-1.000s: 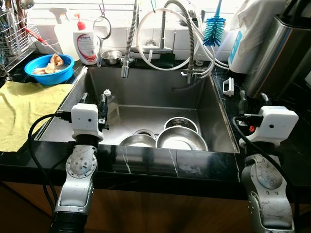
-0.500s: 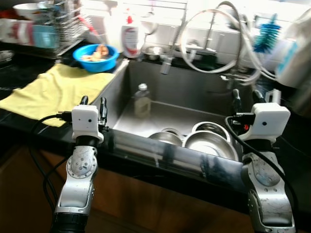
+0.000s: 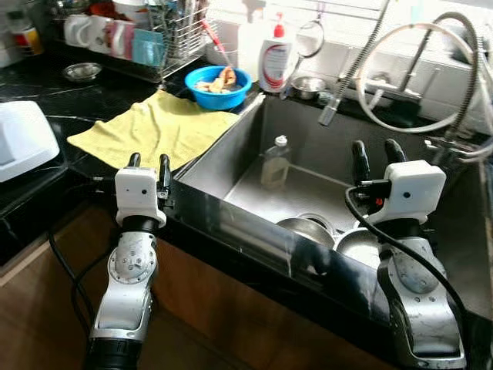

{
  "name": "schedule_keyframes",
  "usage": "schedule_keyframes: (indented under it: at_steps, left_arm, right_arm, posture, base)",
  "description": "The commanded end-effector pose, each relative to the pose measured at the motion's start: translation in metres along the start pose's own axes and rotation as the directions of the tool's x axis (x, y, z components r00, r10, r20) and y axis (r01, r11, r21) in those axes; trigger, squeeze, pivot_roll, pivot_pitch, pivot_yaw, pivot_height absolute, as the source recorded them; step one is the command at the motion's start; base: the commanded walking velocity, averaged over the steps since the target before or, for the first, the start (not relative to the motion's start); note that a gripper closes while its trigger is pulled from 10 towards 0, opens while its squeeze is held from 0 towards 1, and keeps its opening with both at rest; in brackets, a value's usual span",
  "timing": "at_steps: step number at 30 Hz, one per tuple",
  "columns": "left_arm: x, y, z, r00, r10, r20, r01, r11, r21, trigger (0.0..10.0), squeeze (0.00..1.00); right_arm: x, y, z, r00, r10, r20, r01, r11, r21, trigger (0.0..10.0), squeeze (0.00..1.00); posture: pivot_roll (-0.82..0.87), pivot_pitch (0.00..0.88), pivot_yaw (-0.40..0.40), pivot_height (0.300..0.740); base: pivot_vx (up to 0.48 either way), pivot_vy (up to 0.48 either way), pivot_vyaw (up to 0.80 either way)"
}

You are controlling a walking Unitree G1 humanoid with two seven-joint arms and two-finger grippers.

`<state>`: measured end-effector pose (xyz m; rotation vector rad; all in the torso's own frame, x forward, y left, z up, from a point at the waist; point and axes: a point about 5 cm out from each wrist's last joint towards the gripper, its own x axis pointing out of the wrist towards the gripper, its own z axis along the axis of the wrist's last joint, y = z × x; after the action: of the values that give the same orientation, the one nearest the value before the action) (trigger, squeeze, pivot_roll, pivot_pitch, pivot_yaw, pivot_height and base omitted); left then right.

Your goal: Kitchen organization

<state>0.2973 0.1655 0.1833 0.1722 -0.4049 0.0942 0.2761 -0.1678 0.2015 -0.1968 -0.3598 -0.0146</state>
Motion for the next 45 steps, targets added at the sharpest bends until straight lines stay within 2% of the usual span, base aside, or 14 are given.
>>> schedule_keyframes:
  at_steps: [1, 17, 22, 45]
  left_arm:
    - [0.0009, -0.0014, 0.0058, 1.0, 0.004, 0.018, -0.004, 1.0, 0.009, 10.0, 0.0]
    - [0.0003, -0.003, 0.0042, 1.0, 0.007, 0.001, -0.007, 1.0, -0.025, 10.0, 0.0]
    - [0.0001, -0.0033, 0.0043, 1.0, 0.0, 0.006, 0.0, 1.0, -0.003, 10.0, 0.0]
    - [0.0017, -0.0056, 0.0045, 1.0, 0.009, 0.003, -0.009, 1.0, -0.009, 10.0, 0.0]
  right_arm:
    - [0.0012, -0.0028, 0.0025, 1.0, -0.002, 0.009, 0.002, 1.0, -0.006, 10.0, 0.0]
    - [0.0015, -0.0045, 0.0015, 1.0, -0.01, 0.008, 0.01, 1.0, 0.004, 10.0, 0.0]
    - [0.0016, -0.0045, 0.0016, 1.0, -0.012, 0.008, 0.012, 1.0, 0.005, 10.0, 0.0]
    - [0.0041, -0.0018, 0.001, 1.0, 0.014, 0.005, -0.015, 0.999, 0.037, 10.0, 0.0]
  posture:
    - [-0.1, 0.0, -0.044, 0.74]
    - [-0.1, 0.0, -0.039, 0.74]
    - [-0.1, 0.0, -0.038, 0.74]
    - [-0.1, 0.0, -0.049, 0.74]
  base:
    - [0.0, 0.0, 0.8]
    - [0.0, 0.0, 0.8]
    - [0.0, 0.223, 0.8]
    - [0.0, 0.0, 0.8]
